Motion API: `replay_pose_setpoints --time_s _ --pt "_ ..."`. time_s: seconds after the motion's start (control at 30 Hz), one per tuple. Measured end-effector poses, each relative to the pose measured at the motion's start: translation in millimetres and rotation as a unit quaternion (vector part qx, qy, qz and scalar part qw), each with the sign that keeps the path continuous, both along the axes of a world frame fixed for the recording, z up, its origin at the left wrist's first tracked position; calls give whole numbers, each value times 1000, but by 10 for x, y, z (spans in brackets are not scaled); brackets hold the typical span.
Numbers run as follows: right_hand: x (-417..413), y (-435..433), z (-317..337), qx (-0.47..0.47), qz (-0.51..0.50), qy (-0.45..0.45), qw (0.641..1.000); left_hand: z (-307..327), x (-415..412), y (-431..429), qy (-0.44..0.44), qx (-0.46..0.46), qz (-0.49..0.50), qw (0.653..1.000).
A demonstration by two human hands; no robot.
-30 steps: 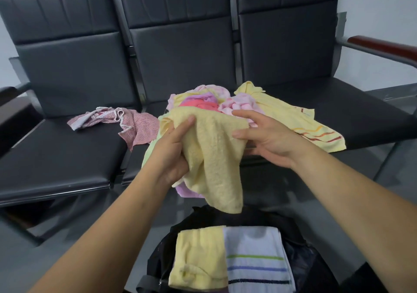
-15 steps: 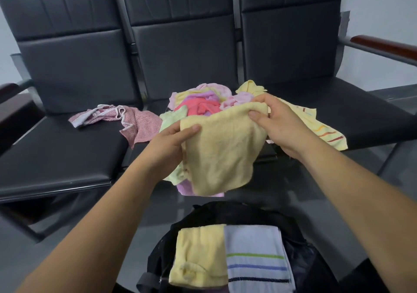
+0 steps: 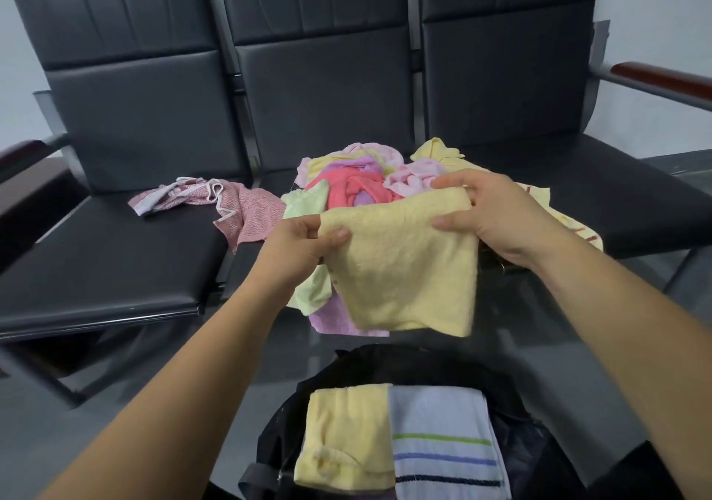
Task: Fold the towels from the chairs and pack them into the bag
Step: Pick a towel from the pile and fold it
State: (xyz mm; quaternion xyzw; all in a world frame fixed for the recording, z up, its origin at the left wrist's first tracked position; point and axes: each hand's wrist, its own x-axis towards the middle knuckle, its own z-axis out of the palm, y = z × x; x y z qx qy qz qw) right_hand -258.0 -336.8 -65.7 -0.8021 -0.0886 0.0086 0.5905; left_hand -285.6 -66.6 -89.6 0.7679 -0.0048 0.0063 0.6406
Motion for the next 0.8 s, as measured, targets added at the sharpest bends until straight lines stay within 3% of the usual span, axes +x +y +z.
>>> replay_pose_setpoints --time_s 0.07,0.13,0.27,0.37,0.47,0.6,0.7,0.8 --pt "-1 4 15 -113 -40 -51 991 6 -35 -27 -16 14 22 1000" --pt "-6 -1 35 -155 -75 -77 982 17 -49 -57 -49 29 44 997" --pt "-4 -24 69 -94 -97 -104 985 71 -78 -73 -121 24 78 989" --pt "-16 -1 59 -2 -86 -100 991 125 -164 -99 -153 -39 63 985" --pt "-58 40 54 131 -16 -18 991 142 -219 -116 -159 -72 78 982" --pt "-69 106 -38 179 -13 43 983 121 -243 -133 -156 -63 108 980" --pt "-56 196 -119 295 -12 151 943 1 -254 -167 -132 -63 143 979" --pt "-153 315 -253 251 50 231 939 -233 -186 -94 -65 -90 180 977"
